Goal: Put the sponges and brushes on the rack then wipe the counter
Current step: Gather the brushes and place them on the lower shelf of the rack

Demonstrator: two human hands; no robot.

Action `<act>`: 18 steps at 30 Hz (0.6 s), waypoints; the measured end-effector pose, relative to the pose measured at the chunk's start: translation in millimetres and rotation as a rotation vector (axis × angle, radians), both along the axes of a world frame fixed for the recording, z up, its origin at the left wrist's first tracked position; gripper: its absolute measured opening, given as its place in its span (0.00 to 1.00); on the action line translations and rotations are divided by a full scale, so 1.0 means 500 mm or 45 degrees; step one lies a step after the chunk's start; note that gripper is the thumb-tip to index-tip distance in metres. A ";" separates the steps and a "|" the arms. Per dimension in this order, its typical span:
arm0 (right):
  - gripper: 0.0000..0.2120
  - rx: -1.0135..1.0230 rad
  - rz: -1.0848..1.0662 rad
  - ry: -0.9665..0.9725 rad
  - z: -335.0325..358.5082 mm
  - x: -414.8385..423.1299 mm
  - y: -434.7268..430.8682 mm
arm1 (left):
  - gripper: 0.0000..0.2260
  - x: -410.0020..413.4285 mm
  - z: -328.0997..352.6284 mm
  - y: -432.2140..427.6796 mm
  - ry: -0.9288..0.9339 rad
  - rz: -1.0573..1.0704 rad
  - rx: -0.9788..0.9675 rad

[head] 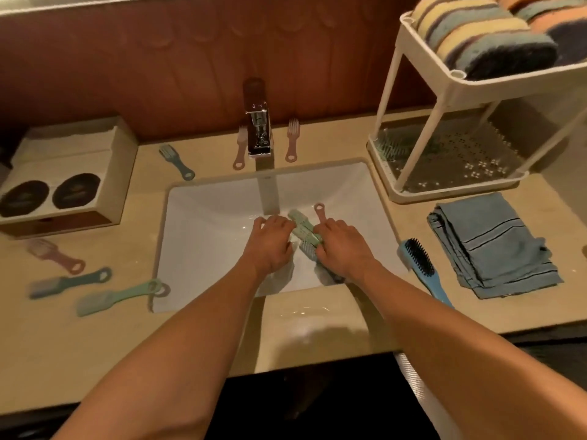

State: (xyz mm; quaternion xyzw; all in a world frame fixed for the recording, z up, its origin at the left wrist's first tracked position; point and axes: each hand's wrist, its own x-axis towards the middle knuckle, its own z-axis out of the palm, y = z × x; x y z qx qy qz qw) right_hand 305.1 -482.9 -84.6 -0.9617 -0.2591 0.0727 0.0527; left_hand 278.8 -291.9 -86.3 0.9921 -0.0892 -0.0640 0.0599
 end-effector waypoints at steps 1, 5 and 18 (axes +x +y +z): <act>0.19 0.003 0.032 0.036 -0.010 0.005 0.007 | 0.20 0.004 -0.013 0.003 0.018 -0.002 -0.007; 0.13 -0.015 0.043 0.139 -0.037 0.019 0.025 | 0.18 0.023 -0.062 0.003 0.034 0.004 -0.034; 0.23 0.043 -0.112 0.323 -0.141 0.048 0.073 | 0.20 0.113 -0.175 -0.001 0.086 -0.042 -0.113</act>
